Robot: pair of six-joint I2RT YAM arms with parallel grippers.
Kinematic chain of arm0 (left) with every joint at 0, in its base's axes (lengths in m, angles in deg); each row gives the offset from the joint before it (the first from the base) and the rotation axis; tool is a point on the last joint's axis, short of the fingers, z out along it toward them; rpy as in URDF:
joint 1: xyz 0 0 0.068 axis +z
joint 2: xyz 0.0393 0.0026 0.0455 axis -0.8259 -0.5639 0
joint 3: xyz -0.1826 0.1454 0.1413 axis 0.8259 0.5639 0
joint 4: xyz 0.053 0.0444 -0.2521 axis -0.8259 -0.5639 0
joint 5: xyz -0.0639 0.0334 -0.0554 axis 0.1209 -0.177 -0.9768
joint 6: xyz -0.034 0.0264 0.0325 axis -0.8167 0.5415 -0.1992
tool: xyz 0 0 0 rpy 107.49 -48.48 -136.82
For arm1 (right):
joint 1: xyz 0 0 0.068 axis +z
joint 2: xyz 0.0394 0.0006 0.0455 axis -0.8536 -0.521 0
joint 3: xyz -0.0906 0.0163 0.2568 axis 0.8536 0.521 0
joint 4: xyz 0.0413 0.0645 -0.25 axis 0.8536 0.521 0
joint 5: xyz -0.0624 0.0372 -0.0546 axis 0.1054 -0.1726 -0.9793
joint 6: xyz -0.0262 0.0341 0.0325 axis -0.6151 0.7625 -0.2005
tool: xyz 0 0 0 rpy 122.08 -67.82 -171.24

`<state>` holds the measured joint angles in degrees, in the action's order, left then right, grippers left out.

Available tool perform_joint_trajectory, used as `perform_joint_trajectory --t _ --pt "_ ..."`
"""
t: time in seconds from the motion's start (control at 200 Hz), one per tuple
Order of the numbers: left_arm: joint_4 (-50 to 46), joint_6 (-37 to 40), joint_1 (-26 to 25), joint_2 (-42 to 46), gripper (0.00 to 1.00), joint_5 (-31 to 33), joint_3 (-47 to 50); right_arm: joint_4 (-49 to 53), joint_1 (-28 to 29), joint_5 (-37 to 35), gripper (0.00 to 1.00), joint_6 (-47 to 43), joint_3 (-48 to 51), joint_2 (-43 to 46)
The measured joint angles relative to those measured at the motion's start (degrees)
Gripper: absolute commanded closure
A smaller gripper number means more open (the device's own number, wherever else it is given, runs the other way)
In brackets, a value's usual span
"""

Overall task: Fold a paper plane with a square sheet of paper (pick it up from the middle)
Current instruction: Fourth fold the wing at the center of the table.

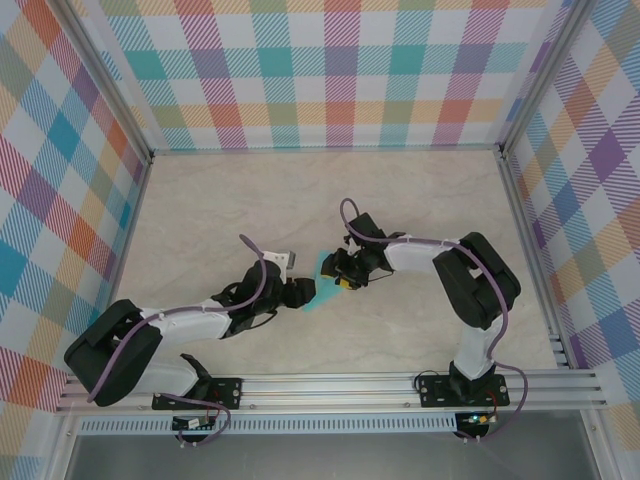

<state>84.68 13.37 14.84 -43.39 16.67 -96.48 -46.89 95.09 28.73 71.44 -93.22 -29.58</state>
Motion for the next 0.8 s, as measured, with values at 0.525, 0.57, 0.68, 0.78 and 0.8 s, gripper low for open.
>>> perform_joint_trajectory --t 0.525,0.57,0.68,0.78,0.8 --pt "-0.3 -9.6 3.0 -1.0 0.55 -9.6 -3.8 5.9 1.1 -4.5 0.49 2.2 -4.0 -1.5" --pt "-0.6 -9.3 3.1 -2.0 0.6 -11.0 -4.7 6.1 1.1 -4.5 0.5 2.6 -4.1 -1.6" --pt "-0.9 -9.4 3.2 -5.6 0.7 -13.8 -6.7 7.1 1.1 -4.8 0.5 3.7 -4.8 -1.9" --pt "-1.1 -9.6 3.2 -8.2 0.76 -15.6 -7.2 8.3 1.1 -4.9 0.51 4.5 -5.8 -2.5" --pt "-1.3 -9.7 3.2 -8.5 0.77 -15.5 -7.2 8.5 1.1 -4.9 0.51 4.6 -5.9 -2.5"
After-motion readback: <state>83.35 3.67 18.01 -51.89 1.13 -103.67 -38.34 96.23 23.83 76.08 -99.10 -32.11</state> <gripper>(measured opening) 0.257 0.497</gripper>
